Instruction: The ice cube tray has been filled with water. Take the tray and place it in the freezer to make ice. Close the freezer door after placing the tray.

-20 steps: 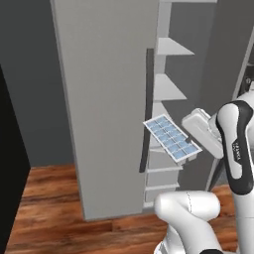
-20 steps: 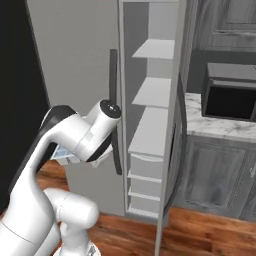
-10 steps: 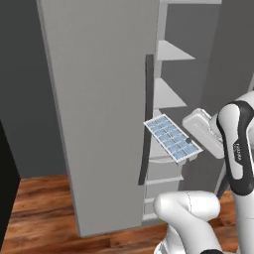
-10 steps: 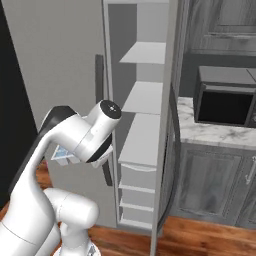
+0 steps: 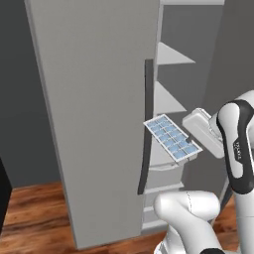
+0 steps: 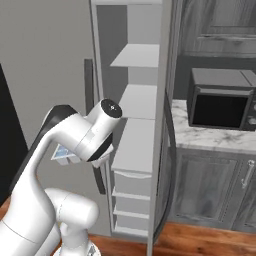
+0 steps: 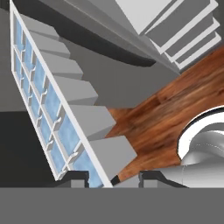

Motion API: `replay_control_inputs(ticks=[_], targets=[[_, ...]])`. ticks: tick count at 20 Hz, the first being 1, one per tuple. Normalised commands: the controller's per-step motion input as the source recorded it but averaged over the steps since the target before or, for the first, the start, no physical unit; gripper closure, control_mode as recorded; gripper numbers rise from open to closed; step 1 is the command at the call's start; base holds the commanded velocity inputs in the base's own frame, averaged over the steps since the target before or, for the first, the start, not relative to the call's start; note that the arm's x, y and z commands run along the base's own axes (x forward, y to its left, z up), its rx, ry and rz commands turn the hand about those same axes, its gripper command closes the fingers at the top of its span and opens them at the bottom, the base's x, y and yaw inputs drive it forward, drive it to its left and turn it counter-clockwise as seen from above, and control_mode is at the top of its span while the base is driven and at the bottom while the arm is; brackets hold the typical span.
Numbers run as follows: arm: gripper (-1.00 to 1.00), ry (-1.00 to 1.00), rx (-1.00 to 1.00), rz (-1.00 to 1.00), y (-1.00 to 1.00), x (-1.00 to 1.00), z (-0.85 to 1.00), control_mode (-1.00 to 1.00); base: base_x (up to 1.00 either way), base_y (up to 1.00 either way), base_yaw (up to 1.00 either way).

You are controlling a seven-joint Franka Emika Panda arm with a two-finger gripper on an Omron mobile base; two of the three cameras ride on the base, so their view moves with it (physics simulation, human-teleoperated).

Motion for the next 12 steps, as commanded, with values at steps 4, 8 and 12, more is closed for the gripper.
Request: replay_control_inputs(ticks=[4,8,12], targets=[[1.0,0.0,0.0,0.0,0.0,0.0,0.0,1.0,0.33,0.0,-0.09],[1.0,0.0,0.0,0.0,0.0,0.0,0.0,1.0,0.38,0.0,-0.08],[1.0,0.0,0.0,0.0,0.0,0.0,0.0,1.0,0.35,0.0,-0.07]])
